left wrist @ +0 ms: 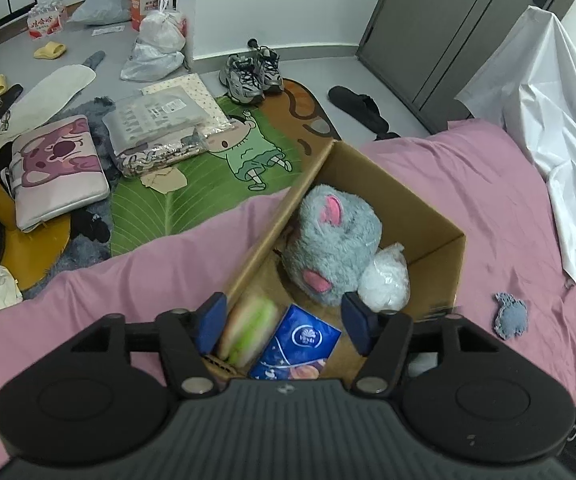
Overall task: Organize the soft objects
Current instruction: 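Open the left tool over the box while the right tool releases the black patch into it, then withdraw both open tools from the box toward the white bundle and denim patch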
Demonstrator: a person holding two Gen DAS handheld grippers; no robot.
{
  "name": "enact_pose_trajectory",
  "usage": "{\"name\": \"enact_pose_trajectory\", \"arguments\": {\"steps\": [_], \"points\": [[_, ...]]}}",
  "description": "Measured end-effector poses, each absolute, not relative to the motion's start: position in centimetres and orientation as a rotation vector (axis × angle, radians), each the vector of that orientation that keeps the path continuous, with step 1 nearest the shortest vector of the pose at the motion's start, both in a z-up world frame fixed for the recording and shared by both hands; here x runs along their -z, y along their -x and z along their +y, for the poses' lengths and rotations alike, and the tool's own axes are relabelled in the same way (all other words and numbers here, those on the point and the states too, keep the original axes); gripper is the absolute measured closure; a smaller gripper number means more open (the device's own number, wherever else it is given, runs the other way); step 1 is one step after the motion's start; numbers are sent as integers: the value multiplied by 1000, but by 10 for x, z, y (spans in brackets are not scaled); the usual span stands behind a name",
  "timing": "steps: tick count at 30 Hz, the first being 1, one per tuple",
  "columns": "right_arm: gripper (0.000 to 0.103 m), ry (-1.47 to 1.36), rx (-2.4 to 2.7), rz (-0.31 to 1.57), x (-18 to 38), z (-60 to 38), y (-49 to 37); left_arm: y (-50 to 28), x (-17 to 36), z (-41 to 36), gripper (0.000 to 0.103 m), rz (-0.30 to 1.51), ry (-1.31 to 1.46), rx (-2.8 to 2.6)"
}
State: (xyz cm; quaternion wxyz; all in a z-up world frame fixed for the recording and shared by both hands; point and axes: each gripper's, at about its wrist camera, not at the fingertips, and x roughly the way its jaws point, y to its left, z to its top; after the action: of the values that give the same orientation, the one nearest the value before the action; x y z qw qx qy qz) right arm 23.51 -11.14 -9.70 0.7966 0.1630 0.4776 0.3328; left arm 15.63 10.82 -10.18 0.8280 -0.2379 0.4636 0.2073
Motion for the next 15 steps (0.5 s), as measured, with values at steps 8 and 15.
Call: {"name": "enact_pose_trajectory", "arguments": {"steps": [8, 15], "points": [[40, -384, -685, 1044, 93, -124, -240, -160, 97, 98, 27, 979, 455, -452], [21, -419, -611, 1009, 78, -157, -255, -160, 78, 78, 18, 932, 398, -438]]}}
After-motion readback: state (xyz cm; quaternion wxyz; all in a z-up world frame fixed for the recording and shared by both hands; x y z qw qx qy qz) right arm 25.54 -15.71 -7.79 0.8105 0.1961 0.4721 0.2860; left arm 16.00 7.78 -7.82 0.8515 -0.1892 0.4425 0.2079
